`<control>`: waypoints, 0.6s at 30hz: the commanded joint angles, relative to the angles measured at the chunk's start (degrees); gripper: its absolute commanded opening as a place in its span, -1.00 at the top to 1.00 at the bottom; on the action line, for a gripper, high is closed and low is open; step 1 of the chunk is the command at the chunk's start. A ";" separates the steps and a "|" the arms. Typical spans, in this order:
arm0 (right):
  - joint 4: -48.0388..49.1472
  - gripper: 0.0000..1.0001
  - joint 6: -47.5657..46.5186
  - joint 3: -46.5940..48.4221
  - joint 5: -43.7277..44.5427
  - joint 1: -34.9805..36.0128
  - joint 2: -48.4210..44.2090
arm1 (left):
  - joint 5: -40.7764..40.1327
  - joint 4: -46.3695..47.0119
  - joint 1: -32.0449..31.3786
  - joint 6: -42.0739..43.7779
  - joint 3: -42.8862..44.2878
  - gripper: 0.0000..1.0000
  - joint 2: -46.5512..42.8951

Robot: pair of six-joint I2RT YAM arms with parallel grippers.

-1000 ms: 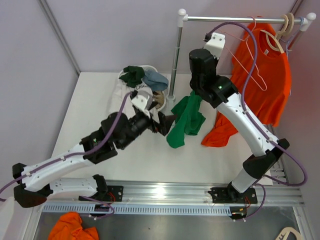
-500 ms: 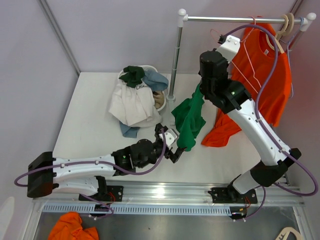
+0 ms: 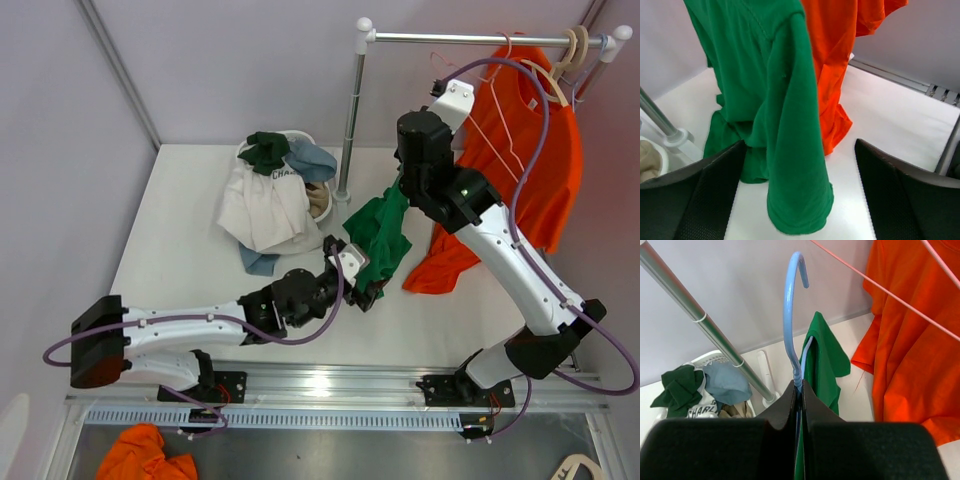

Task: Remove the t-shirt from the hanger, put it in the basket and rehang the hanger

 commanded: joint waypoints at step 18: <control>12.46 1.00 -6.82 0.62 0.95 -1.75 0.77 | 5.48 -1.34 -10.09 -10.83 0.32 0.99 -3.24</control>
